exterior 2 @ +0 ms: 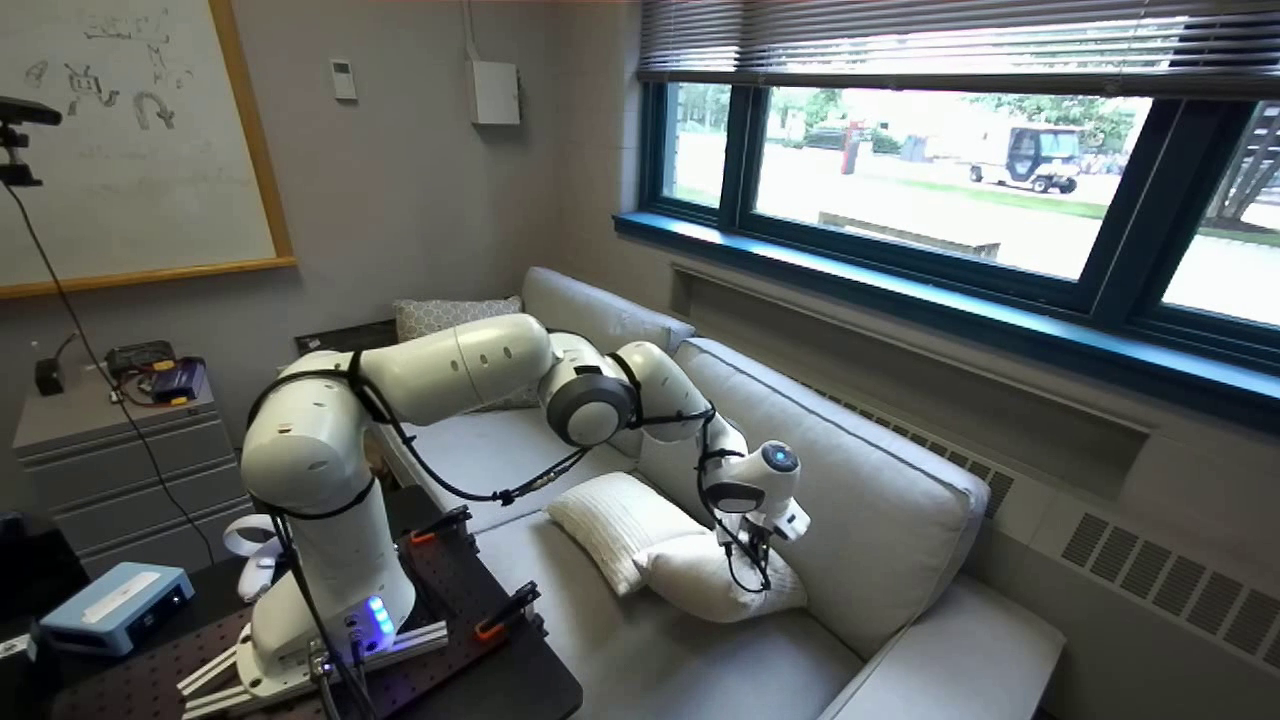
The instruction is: Arrange the two pillows neatly to the right
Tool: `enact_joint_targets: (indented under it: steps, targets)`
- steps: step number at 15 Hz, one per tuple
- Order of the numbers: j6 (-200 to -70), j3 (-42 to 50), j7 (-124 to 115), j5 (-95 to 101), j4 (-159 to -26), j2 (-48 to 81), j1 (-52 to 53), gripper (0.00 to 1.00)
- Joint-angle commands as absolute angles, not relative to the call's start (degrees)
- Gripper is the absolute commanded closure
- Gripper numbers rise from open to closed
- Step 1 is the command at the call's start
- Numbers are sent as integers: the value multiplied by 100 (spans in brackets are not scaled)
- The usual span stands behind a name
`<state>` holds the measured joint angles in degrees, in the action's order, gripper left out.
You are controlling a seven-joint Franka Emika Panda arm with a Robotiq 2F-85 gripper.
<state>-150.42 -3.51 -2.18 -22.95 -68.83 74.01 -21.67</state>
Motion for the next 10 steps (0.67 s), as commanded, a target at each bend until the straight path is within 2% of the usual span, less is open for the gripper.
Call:
enact_joint_targets:
  steps: [1,6,10]
  targets:
    - [-16616,-483,115,-2736,-8288,6377,-2105,97]
    - [-18999,-837,-114,-2729,-9579,5822,-2189,97]
    - [-20043,-351,-822,-2467,-9817,5854,-2021,97]
